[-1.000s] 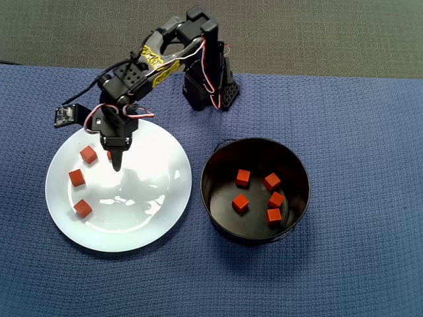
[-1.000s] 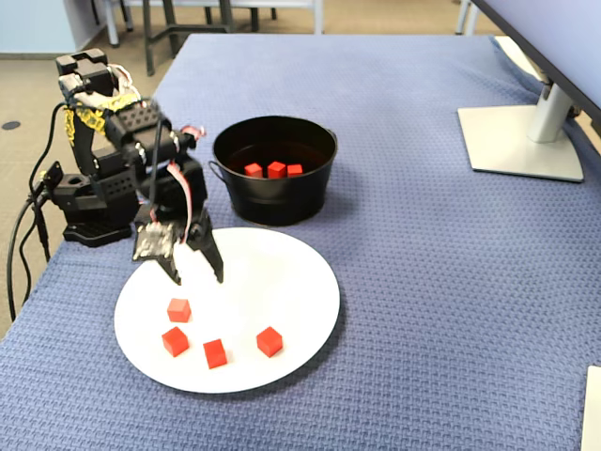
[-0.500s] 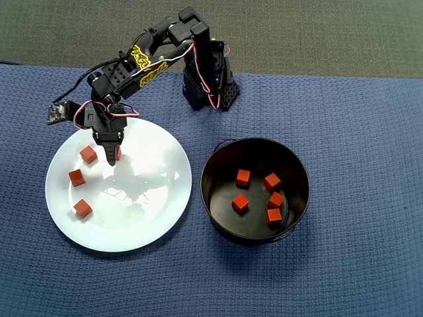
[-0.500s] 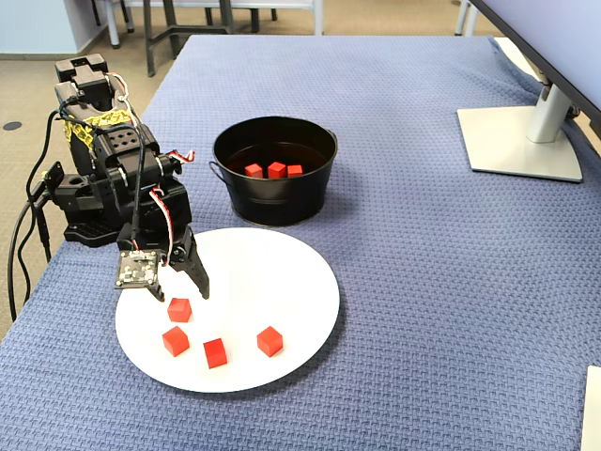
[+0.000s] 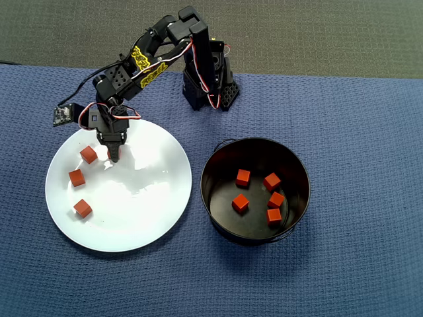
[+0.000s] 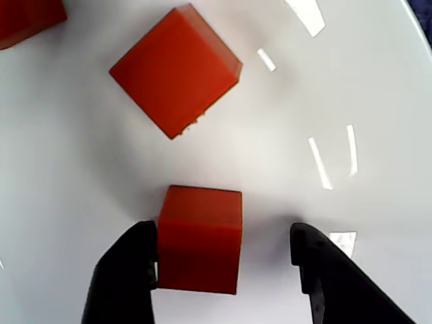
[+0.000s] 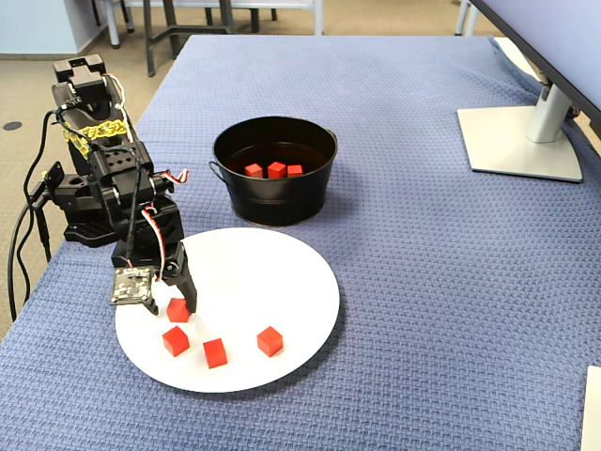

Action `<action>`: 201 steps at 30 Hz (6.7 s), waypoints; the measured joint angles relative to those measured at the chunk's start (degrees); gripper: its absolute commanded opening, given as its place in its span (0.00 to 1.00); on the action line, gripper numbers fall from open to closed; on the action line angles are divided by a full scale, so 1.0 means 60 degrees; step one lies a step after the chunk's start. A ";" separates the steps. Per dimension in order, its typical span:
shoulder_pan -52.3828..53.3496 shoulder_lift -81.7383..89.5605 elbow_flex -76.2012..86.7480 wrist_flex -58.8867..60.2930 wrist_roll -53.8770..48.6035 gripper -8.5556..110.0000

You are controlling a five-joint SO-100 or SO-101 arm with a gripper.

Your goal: Pick up the red cubes from the white plate and place them in the black recipient

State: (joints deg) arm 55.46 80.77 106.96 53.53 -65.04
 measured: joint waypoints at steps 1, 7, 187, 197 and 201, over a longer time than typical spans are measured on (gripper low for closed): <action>0.0000 0.0000 0.0000 -0.0044 0.0000 0.15; -0.0029 0.0000 0.0000 -0.0308 0.0044 0.09; -0.5654 0.6021 0.0557 0.1890 -0.1157 0.32; -0.2842 0.3677 0.1260 -0.1509 -0.3633 0.30; -0.2593 0.2593 0.0776 -0.1567 -0.3003 0.29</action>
State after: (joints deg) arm 39.90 96.33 111.62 44.12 -83.06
